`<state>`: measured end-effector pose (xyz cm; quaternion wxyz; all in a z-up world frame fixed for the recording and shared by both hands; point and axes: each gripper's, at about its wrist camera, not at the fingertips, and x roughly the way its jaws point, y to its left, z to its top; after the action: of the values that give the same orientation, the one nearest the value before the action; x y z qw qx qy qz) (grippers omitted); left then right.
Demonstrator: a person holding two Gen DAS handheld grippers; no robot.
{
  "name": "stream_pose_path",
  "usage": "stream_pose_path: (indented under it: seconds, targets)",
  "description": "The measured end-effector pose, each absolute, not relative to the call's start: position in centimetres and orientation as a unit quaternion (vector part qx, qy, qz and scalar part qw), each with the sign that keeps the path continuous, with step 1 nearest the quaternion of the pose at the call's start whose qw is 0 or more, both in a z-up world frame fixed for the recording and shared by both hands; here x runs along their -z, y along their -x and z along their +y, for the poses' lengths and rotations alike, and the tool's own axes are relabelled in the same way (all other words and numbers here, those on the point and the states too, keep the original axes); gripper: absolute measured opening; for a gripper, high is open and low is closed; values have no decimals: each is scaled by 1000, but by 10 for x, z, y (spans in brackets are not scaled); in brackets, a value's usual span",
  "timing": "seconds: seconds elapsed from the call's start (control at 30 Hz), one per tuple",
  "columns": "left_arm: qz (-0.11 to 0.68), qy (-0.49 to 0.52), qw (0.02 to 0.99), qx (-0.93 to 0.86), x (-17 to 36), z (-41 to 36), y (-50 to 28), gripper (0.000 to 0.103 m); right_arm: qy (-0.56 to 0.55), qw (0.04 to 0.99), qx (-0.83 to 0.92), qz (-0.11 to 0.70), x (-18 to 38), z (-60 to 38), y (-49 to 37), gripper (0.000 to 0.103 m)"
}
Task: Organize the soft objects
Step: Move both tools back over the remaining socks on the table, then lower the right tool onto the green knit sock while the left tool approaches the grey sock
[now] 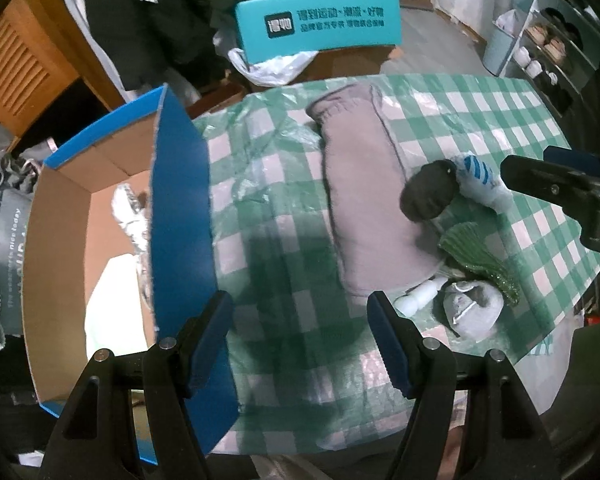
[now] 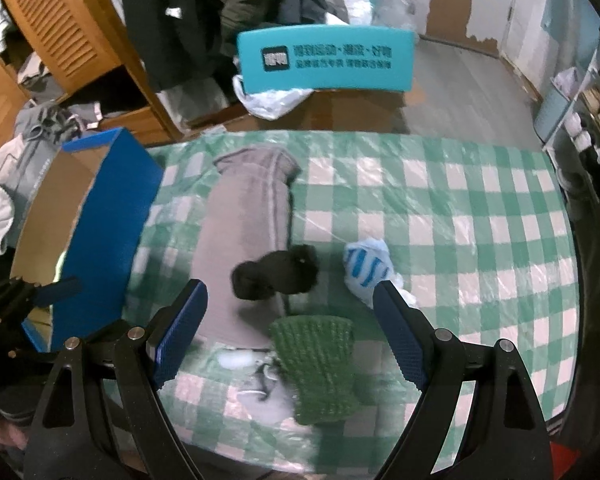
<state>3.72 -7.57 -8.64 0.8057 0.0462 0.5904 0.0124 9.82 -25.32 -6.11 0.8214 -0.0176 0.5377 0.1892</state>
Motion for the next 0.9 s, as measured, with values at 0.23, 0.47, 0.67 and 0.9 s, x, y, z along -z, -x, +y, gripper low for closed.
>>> stream_pose_path:
  seconds: [0.23, 0.47, 0.67, 0.9]
  targets:
    - [605, -52, 795, -6, 103, -87, -41, 71, 11, 809, -182, 559, 81, -266, -99, 85]
    - [621, -51, 782, 4, 116, -97, -42, 71, 6, 780, -180, 600, 113, -272, -99, 85]
    - [626, -60, 777, 10, 122, -107, -43, 71, 25, 762, -182, 621, 134, -267, -96, 85]
    - [633, -67, 771, 11, 130, -111, -43, 71, 36, 750, -178, 637, 151, -266, -95, 85]
